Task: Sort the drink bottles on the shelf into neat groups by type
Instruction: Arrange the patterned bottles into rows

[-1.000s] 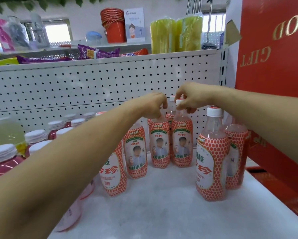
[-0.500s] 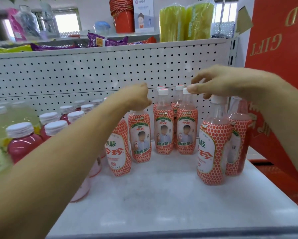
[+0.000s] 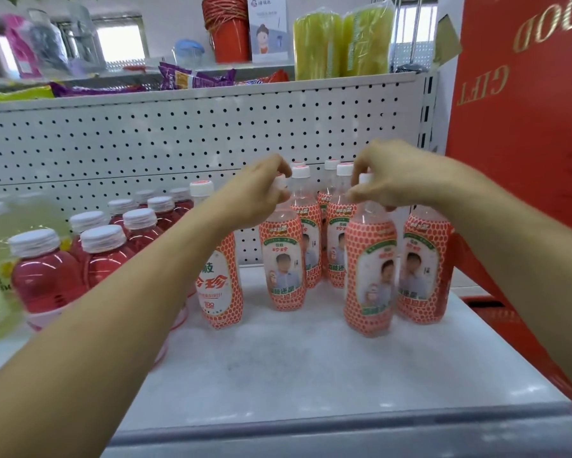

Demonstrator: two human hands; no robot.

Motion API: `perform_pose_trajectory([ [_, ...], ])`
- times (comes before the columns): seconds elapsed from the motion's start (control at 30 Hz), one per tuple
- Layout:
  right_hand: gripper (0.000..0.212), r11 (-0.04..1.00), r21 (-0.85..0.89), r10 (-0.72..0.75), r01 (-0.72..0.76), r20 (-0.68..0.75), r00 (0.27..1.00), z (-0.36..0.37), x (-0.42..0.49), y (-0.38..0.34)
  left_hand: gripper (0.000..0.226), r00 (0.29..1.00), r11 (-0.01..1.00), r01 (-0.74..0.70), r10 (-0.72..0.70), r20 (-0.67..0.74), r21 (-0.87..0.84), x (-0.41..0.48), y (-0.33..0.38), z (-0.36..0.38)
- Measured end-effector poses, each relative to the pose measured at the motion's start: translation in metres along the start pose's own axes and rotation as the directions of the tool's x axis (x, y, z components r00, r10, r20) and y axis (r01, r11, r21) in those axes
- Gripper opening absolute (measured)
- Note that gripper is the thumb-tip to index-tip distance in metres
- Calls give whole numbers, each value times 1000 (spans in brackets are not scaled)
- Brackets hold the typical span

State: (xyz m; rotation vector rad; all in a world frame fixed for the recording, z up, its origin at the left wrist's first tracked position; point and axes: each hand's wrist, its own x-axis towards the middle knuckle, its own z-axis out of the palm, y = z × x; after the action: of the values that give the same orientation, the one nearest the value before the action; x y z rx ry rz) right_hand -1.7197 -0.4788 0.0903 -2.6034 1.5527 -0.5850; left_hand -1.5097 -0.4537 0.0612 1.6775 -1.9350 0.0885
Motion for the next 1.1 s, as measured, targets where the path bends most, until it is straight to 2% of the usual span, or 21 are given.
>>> perform_pose_trajectory([
  [0.13, 34, 1000, -24, -16, 12, -164, 986, 20, 6, -5, 36, 1000, 992, -24, 21, -23, -126, 2, 3, 10],
  [0.23, 39, 996, 80, -18, 40, -261, 965, 36, -2, 2, 40, 998, 955, -11, -7, -59, -297, -1, 2, 21],
  [0.37, 61, 902, 420, -27, 97, -169, 985, 57, -18, 20, 57, 998, 884, 35, -53, -24, -466, -10, -3, 43],
  [0.43, 66, 885, 446, -61, 137, -182, 981, 62, -17, 25, 61, 998, 867, 27, -54, -40, -498, -11, -5, 49],
  [0.67, 65, 903, 390, -83, 178, -249, 965, 67, -4, 23, 61, 992, 911, 6, -58, -114, -412, -6, 3, 53],
  [0.97, 71, 918, 356, -67, 175, -296, 953, 76, -7, 20, 66, 988, 911, -11, -55, -147, -413, -12, 5, 56],
  [1.03, 75, 931, 319, -72, 177, -314, 947, 82, -12, 19, 69, 984, 928, -10, -58, -171, -373, -16, 7, 59],
  [1.1, 73, 950, 222, -116, 221, -407, 906, 90, -20, 21, 67, 970, 965, -30, -35, -239, -262, -26, 7, 65],
])
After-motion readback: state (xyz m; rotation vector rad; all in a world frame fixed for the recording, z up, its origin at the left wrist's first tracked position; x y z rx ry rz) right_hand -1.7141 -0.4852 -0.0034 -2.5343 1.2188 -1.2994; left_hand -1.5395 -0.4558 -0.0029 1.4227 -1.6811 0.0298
